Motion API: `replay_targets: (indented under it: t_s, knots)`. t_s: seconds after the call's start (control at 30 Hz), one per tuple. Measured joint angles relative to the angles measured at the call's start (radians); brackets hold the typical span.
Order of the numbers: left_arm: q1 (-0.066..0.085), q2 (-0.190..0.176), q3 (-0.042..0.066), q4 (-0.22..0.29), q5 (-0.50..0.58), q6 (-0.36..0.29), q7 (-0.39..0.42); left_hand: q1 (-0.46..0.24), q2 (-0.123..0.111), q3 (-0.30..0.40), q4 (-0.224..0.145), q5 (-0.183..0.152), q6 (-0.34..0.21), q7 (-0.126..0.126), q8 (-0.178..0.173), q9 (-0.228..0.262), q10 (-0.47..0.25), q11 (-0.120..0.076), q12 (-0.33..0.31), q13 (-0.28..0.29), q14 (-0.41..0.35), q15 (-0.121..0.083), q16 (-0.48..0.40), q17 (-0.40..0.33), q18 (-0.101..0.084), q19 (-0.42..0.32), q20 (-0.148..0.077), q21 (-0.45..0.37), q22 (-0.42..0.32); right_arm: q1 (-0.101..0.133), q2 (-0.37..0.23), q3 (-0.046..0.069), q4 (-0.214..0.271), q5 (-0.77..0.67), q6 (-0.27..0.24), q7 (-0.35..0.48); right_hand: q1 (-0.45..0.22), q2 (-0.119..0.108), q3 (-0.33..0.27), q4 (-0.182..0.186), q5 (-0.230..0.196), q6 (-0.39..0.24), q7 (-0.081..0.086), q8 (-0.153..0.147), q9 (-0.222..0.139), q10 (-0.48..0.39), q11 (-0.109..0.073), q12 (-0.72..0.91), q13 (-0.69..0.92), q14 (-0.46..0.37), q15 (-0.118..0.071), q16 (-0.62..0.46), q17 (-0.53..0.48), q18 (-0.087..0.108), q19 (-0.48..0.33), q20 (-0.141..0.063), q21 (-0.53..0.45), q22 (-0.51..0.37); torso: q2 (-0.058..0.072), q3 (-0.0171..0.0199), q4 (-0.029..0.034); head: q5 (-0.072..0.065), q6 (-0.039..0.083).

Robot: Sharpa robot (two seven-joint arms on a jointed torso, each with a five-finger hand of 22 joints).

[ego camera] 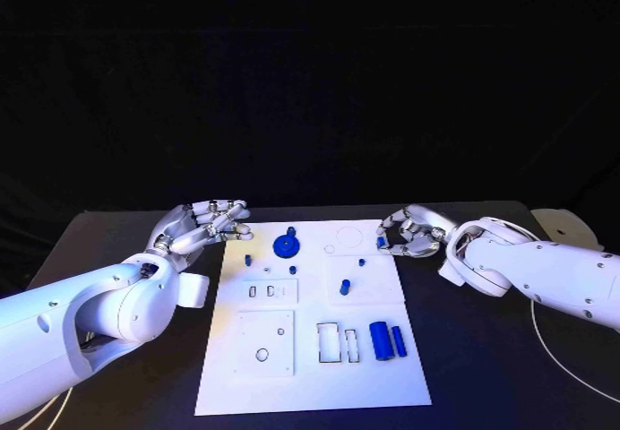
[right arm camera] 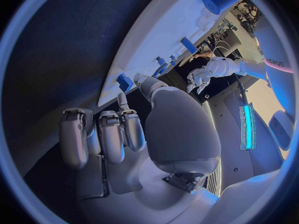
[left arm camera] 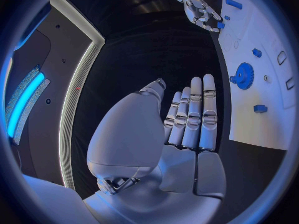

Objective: Assemble the parts on the task board

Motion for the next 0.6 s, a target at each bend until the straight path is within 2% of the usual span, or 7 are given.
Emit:
replay_targets:
  t_s: [0.2, 0.6]
  knots:
    - [0.0, -0.001, 0.0, 0.0, 0.0, 0.0, 0.0, 0.0, 0.0, 0.0, 0.0, 0.0, 0.0, 0.0, 0.0, 0.0, 0.0, 0.0, 0.0, 0.0, 0.0, 0.0, 0.0, 0.0, 0.0, 0.0, 0.0, 0.0, 0.0, -0.001, 0.01, 0.0, -0.008, 0.0, 0.0, -0.002, -0.002, 0.013, 0.0, 0.0, -0.006, 0.033, -0.008, 0.016, 0.003, 0.0, -0.007, 0.004, 0.0, 0.0, 0.0, 0.0, 0.0, 0.0, 0.0, 0.0, 0.004, 0.0, 0.0, -0.0001, 0.0005, -0.002, 0.0]
    - [0.0, -0.001, 0.0, 0.0, 0.0, 0.001, -0.001, 0.0, 0.0, 0.007, -0.001, 0.0, 0.0, 0.0, 0.0, 0.0, 0.0, 0.0, 0.0, 0.0, 0.0, 0.0, 0.0, 0.002, 0.0, 0.0, 0.0, 0.0, 0.0, -0.003, 0.021, 0.0, -0.019, 0.0, 0.0, -0.006, 0.002, 0.019, 0.012, -0.006, -0.016, 0.054, -0.015, 0.027, 0.004, 0.0, -0.015, 0.009, 0.001, 0.004, -0.004, 0.0, 0.0, 0.0, 0.0, 0.0, 0.004, 0.0, 0.0, 0.0003, 0.0016, -0.005, -0.003]
